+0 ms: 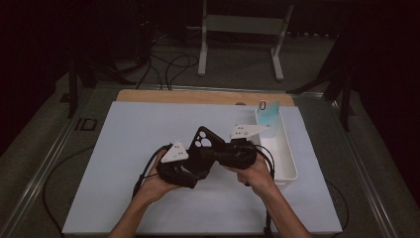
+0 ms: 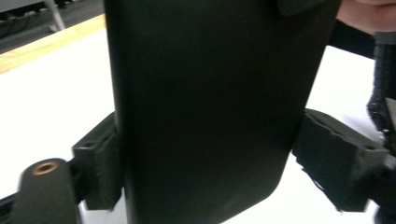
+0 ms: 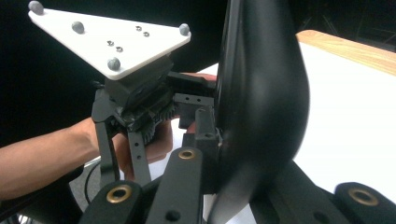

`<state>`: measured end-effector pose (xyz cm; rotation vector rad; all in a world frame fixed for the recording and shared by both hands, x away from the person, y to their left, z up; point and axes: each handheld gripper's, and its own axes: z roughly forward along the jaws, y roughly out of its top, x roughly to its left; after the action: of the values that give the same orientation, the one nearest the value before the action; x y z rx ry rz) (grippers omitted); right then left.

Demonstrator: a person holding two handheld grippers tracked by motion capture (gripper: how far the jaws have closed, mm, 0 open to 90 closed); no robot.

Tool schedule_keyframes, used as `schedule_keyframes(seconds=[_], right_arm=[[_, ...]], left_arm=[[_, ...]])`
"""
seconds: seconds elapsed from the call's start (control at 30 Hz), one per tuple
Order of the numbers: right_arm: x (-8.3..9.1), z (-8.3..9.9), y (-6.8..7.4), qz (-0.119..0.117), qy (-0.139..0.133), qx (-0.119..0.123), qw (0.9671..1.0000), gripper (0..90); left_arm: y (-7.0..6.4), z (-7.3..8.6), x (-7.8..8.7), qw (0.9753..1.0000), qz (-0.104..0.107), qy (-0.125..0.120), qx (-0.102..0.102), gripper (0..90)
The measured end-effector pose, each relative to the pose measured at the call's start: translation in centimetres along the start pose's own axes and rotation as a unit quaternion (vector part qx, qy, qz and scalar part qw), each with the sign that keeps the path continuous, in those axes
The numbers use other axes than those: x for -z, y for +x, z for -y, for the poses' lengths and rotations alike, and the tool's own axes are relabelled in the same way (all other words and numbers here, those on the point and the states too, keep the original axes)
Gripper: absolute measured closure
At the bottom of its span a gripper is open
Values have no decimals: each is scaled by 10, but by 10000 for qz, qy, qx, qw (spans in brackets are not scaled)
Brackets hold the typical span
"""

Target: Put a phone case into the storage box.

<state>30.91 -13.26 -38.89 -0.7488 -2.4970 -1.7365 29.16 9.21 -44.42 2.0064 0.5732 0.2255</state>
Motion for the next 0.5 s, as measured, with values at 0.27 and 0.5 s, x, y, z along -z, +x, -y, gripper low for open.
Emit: schedule_keyframes(seconds=[0.27, 0.5], right_arm=[[-3, 3, 0, -130, 28, 85, 9999, 855], [-3, 1, 2, -112, 104, 253, 9996, 854]], left_arm=[[3, 2, -1, 9997, 229, 115, 35, 234], [0, 3, 0, 9994, 306, 114, -88, 322]])
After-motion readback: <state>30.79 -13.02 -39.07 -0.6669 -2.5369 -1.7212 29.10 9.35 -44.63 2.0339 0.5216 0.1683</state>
